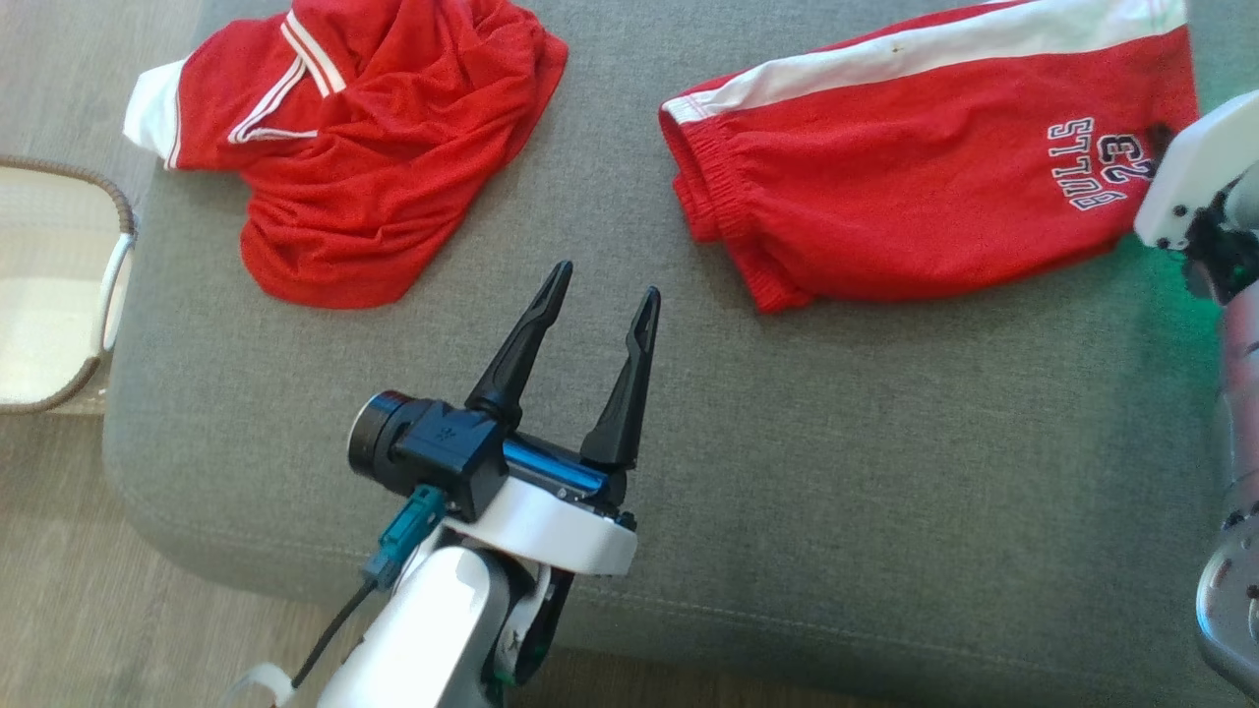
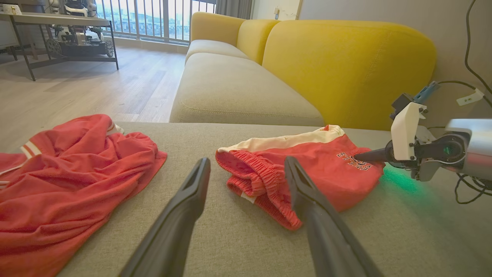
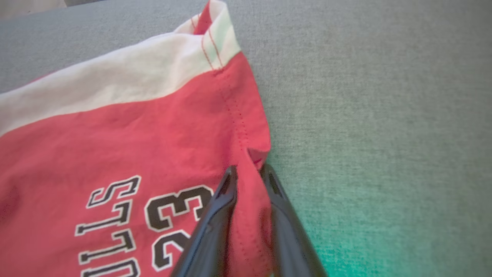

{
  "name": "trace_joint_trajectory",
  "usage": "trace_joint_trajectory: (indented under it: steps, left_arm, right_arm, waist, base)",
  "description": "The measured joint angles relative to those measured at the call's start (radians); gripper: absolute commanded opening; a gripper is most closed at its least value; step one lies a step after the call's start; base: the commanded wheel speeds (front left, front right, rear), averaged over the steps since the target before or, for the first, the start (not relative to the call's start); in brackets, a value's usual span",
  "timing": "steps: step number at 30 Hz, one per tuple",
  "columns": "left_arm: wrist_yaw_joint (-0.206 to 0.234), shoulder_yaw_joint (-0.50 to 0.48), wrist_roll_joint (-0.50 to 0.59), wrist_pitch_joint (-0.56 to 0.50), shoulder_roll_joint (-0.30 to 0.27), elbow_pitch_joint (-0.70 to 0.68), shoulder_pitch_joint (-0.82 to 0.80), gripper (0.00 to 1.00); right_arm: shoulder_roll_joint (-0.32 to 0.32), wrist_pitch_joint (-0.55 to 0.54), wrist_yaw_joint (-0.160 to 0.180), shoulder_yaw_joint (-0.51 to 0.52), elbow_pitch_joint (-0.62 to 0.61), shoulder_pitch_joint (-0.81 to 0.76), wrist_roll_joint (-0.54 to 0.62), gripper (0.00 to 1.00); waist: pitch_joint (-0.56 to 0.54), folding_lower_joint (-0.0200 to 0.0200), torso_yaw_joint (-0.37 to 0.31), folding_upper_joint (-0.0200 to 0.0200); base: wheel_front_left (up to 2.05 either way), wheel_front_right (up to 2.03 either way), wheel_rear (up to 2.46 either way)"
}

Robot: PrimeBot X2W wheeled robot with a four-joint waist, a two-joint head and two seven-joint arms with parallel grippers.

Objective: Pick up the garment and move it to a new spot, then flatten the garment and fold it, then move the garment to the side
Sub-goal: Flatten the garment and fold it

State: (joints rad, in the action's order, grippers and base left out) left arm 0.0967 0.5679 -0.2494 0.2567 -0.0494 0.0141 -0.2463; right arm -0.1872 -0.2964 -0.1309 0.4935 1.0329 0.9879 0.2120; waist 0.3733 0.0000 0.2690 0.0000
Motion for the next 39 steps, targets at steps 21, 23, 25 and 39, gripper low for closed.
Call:
trace_joint_trajectory:
  steps: [21,23,25,39]
  left_arm:
    - [0.012,-0.028,0.007,0.0,0.0,-0.004,0.028,1.0]
    - [0.009,-0.032,0.011,0.0,0.0,-0.006,0.031,1.0]
    - [0.009,-0.039,0.021,0.0,0.0,-0.009,0.035,1.0]
    - [-0.013,-0.058,0.039,0.0,-0.001,-0.002,0.039,1.0]
  right_arm:
    - [0.035,0.156,0.0,0.033,-0.027,-0.084,-0.072,0.0]
    - [0.027,0.162,0.0,0.044,-0.059,-0.106,-0.081,0.0]
    - [0.018,0.16,0.0,0.073,-0.107,-0.145,-0.1,0.0]
    - [0.049,0.114,0.0,0.058,-0.272,-0.22,-0.164,0.0]
  waist:
    - [-0.057,0.0,-0.131,0.0]
    - [-0.061,0.0,-0.154,0.0]
    - [-0.065,0.0,-0.189,0.0]
    - [-0.088,0.0,-0.259,0.0]
  base:
    - [0.0,0.0,0.0]
    - [0.0,0.0,0.0]
    - [0.0,0.0,0.0]
    - [0.0,0.0,0.0]
